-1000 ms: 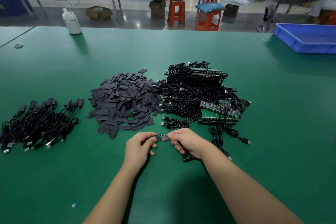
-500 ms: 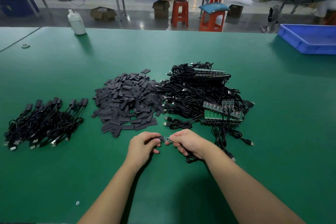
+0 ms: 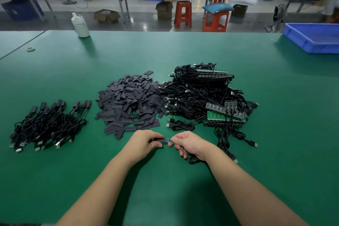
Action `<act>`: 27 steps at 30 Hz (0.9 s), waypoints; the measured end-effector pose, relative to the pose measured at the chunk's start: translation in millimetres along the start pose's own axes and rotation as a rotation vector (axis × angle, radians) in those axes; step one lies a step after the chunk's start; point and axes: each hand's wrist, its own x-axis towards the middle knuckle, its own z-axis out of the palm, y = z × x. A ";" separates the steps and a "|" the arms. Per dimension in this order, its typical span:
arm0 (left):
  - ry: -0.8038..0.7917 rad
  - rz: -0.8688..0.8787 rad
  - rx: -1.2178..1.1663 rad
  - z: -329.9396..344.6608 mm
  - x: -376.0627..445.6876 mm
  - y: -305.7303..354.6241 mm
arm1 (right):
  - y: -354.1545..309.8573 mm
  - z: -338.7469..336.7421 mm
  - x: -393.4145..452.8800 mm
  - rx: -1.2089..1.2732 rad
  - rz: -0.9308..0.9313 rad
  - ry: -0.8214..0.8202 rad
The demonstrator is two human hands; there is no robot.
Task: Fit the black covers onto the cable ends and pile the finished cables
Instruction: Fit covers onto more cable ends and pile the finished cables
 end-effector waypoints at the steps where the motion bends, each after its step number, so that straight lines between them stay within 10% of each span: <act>1: -0.012 0.012 0.020 -0.6 0.7 1.5 | 0.0 0.3 0.1 0.000 -0.003 -0.005; 27: -0.119 0.116 0.314 10.6 9.3 36.2 | -9.6 2.3 -10.4 0.010 -0.047 -0.068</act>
